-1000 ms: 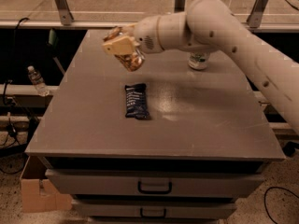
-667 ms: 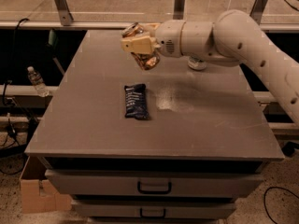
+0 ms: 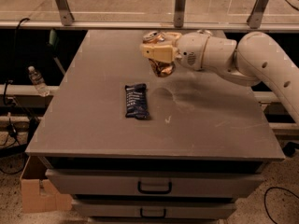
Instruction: Place orange can upright
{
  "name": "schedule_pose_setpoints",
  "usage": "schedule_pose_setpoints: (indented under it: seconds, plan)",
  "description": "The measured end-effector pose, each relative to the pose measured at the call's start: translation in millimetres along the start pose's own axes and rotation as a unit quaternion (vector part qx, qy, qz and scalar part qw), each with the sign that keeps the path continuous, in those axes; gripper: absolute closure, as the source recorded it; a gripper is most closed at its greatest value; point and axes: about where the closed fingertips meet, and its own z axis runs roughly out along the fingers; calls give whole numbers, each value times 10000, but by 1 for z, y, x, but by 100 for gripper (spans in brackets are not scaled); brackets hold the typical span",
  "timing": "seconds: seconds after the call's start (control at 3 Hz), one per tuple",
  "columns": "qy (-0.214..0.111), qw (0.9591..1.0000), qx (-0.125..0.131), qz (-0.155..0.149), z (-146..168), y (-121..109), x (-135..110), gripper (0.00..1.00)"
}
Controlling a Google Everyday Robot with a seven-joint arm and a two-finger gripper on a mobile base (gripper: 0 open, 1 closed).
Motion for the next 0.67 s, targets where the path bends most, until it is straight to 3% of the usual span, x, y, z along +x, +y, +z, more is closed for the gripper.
schedule_pose_setpoints:
  seconds: [0.67]
  plan:
    - [-19, 9986, -519, -65, -14, -7, 25, 60]
